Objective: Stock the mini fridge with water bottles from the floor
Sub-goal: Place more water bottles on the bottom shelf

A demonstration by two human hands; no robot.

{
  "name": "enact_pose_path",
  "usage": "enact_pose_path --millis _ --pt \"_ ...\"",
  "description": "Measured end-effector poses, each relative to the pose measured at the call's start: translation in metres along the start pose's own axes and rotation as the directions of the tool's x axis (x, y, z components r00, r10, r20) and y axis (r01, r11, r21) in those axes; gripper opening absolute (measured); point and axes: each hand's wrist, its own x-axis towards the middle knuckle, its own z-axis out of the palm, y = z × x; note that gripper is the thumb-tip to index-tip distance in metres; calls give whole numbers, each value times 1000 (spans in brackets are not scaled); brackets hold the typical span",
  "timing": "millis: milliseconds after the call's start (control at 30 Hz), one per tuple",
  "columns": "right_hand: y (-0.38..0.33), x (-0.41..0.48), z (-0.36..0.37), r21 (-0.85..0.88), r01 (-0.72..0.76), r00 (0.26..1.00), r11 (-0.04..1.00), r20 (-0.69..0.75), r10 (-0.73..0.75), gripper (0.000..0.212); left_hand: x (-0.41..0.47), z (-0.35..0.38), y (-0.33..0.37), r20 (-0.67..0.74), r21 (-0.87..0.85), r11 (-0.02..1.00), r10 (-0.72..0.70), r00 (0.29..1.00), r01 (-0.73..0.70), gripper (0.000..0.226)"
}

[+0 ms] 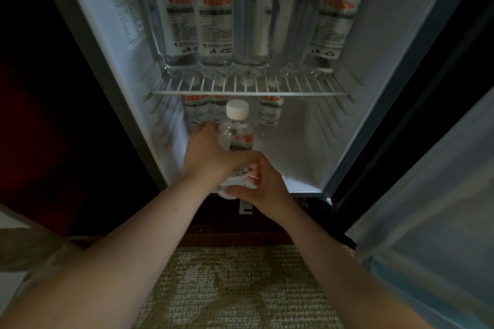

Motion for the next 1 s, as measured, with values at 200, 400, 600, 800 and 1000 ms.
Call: enact_pose_path --millis 200,400,600,800,1000 --pt "11 11 -15 -32 -3 992 999 -127 -1 53 -1 14 15 92 59 998 -12 996 6 60" --pt "34 29 -41 -144 -24 943 989 -331 -25 54 -1 12 -18 307 4 986 -160 938 167 79" --pt "51 70 -68 -107 -138 846 985 -530 61 47 -10 11 -67 394 192 944 -325 860 268 68" --pt "67 128 -83 51 -158 765 986 -625 155 55 4 20 -82 438 332 930 -299 848 156 61" --pt "73 162 -100 -162 -152 869 975 -492 54 62 12 21 -91 394 448 891 -269 879 72 50"
